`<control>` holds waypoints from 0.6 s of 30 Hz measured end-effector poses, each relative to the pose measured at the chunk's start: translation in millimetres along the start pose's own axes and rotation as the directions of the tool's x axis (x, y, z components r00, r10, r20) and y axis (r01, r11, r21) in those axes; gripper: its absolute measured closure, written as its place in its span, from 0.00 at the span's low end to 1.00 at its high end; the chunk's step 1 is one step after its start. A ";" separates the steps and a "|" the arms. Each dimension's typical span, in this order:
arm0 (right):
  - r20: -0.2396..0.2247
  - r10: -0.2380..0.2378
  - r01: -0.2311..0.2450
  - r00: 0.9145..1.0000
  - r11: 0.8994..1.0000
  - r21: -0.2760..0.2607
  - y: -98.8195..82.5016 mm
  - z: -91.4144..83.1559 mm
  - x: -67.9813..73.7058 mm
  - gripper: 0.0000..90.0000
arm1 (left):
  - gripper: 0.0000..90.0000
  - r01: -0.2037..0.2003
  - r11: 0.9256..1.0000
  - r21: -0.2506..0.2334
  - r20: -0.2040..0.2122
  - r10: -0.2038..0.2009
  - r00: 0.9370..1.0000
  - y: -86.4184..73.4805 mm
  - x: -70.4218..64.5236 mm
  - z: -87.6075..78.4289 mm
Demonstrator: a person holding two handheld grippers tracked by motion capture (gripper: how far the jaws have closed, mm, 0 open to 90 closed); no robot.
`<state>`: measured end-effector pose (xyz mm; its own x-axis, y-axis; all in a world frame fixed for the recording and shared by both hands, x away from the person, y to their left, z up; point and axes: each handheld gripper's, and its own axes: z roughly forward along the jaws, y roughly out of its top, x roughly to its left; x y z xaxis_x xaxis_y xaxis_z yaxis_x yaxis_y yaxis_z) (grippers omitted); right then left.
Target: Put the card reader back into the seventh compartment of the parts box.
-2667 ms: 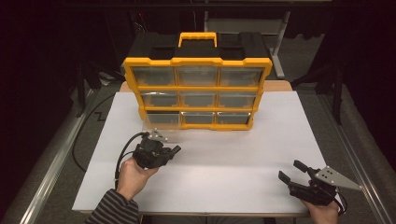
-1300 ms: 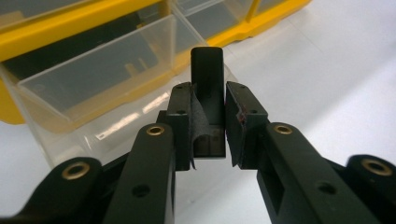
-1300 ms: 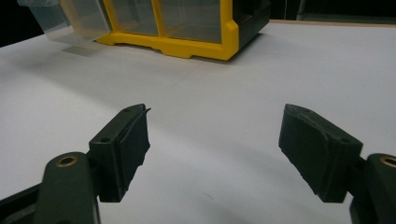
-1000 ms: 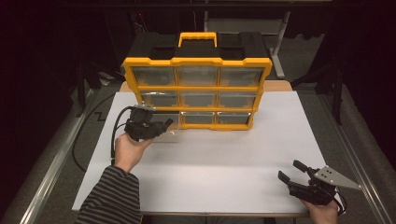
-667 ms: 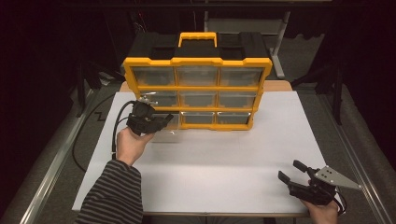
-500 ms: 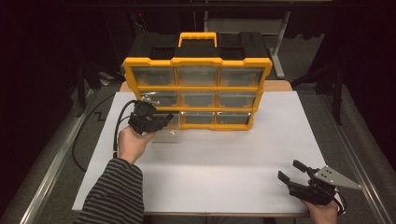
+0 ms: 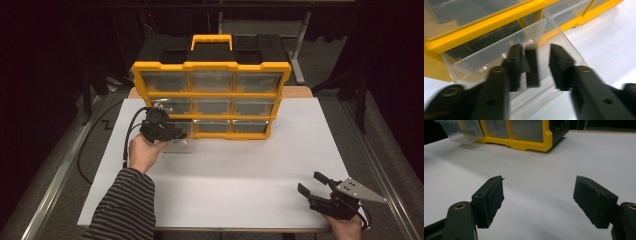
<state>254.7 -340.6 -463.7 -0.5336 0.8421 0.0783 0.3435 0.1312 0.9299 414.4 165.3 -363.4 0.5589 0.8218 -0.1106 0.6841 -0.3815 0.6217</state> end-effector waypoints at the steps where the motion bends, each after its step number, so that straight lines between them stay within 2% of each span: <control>1: 0.000 -0.001 0.001 1.000 1.000 0.000 0.0 0.0 0.0 0.27 | 0.64 0.001 1.000 -0.006 0.001 -0.001 1.000 -0.5 0.0 -0.2; 9: -0.001 -0.001 0.001 1.000 1.000 -0.001 0.0 -0.1 0.1 0.28 | 0.52 -0.023 0.999 -0.037 -0.021 0.022 1.000 -5.1 -6.6 -7.9; 18: -0.003 -0.003 0.003 1.000 1.000 0.000 0.0 0.0 0.3 0.27 | 0.48 -0.031 0.998 -0.058 -0.015 0.030 0.999 -17.9 -13.5 -18.2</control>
<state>254.5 -340.4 -463.6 -0.5366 0.8404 0.0768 0.3422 0.1335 0.9301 386.0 168.8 -359.0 0.5724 0.8160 -0.0803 0.6382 -0.3819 0.6684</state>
